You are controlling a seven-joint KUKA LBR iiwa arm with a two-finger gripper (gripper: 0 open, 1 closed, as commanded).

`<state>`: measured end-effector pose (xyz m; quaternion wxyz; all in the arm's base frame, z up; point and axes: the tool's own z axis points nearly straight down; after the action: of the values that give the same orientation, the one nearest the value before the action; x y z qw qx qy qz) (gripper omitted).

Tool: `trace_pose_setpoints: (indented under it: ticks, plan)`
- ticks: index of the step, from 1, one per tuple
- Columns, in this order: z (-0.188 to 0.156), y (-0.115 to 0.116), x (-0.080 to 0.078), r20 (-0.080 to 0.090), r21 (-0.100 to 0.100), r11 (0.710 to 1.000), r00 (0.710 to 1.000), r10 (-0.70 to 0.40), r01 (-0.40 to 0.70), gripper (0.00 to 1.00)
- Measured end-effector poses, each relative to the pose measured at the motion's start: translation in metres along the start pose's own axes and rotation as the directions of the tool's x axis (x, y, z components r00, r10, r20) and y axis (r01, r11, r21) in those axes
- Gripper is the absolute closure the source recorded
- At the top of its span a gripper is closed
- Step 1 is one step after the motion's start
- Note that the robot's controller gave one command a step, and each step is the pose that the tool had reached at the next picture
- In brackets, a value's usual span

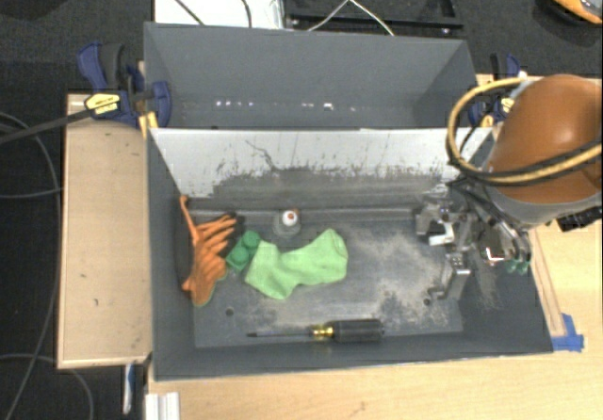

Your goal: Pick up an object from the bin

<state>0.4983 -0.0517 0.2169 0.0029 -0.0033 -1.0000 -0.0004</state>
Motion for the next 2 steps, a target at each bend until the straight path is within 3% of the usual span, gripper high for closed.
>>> trace_pose_setpoints:
  ticks: [1, 2]
  plan:
    - [-0.005, 0.0, -0.002, 0.009, 0.001, 1.0, 1.0, -0.004, 0.004, 0.0]
    - [0.147, 0.154, -0.038, 0.002, -0.003, 0.994, 0.994, 0.108, -0.108, 0.0]
